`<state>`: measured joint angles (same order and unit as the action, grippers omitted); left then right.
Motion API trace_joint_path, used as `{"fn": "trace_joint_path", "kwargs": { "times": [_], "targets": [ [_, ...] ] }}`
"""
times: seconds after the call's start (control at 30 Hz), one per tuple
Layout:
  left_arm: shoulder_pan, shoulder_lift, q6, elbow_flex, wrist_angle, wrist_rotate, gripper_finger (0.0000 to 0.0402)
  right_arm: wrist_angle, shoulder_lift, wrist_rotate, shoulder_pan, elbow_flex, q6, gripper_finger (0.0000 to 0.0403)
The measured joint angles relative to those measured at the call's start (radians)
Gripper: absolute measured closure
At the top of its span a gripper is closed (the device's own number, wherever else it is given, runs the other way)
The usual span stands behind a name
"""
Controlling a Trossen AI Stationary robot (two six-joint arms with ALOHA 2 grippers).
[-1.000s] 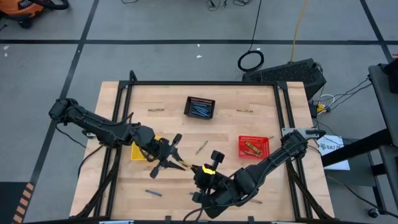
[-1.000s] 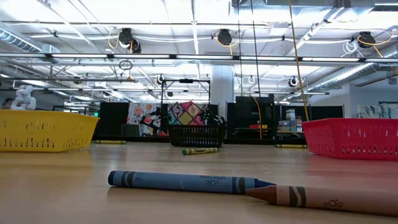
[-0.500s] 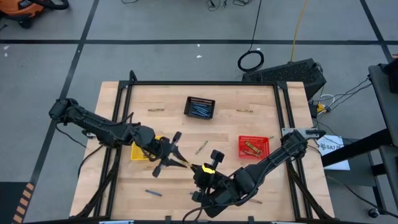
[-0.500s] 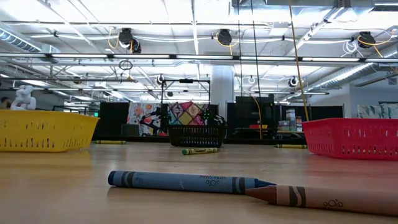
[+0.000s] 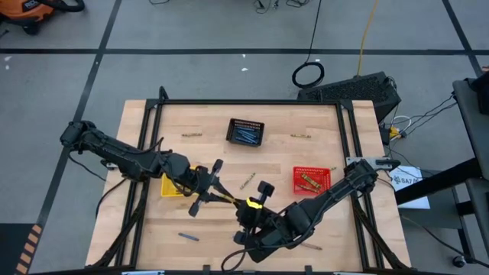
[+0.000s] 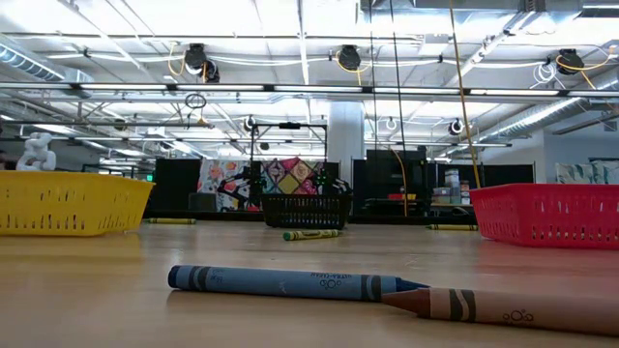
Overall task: Sort crayons
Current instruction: Put the yellow green crayon into the red bin
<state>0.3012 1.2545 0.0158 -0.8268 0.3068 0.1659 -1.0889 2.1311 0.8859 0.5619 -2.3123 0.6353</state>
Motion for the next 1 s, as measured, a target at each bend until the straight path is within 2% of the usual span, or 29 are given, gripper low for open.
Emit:
{"fn": "trace_joint_path", "kwargs": {
  "times": [0.23, 0.43, 0.6, 1.0],
  "targets": [
    [0.0, 0.0, -0.019, 0.0, 0.024, -0.001, 0.0345, 0.002, 0.0, -0.001, -0.006, 0.0, -0.003, 0.0403],
    [0.0, 0.0, -0.059, 0.0, 0.023, -0.015, 0.0388, 0.001, 0.0, -0.001, -0.006, 0.0, -0.001, 0.0403],
    [0.0, 0.0, -0.082, 0.0, 0.005, -0.015, 0.0392, 0.0, 0.0, -0.019, -0.007, 0.0, -0.004, 0.0398],
    [0.0, -0.018, -0.077, -0.001, -0.233, -0.071, 0.0392, -0.011, 0.002, -0.023, -0.014, 0.001, -0.012, 0.0337]
  ]
}}
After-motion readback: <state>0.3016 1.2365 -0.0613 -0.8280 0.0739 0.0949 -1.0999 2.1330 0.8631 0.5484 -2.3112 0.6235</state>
